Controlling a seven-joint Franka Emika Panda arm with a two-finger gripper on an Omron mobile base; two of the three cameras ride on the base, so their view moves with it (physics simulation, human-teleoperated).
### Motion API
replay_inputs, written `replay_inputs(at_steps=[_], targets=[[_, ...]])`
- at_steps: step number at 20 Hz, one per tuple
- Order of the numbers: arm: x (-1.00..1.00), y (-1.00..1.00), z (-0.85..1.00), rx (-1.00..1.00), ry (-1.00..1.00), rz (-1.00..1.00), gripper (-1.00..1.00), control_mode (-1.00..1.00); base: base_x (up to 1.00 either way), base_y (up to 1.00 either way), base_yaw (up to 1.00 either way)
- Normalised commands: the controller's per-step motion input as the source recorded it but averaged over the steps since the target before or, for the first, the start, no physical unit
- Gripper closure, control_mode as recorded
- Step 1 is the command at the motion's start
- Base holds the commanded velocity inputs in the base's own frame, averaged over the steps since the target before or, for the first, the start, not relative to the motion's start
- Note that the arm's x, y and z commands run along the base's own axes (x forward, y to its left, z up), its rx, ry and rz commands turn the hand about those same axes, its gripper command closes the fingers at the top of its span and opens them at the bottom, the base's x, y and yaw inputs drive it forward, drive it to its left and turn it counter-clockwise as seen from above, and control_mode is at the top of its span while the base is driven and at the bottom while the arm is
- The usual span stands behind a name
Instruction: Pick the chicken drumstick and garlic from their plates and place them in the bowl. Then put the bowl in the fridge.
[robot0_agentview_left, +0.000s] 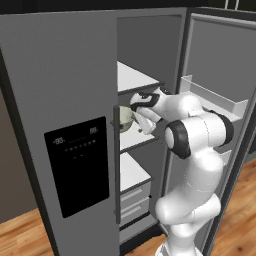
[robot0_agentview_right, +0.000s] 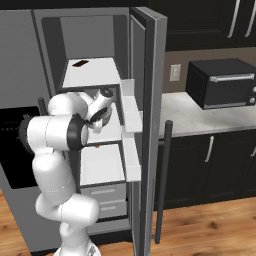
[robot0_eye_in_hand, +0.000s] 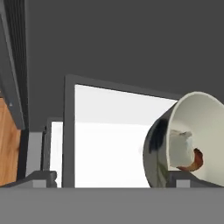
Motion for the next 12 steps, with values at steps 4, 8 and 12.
replay_inputs(at_steps=[4, 8, 12], targets=[[-0.61, -0.16, 0.34, -0.03, -0.01, 0.0, -1.0, -1.0, 0.0, 0.0, 0.0], [-0.71, -0.12, 0.34, -0.04, 0.0, 0.0, -1.0, -1.0, 0.0, 0.0, 0.0], [-0.79, -0.02, 0.22, -0.03, 0.0, 0.0, -1.0, -1.0, 0.0, 0.0, 0.0]])
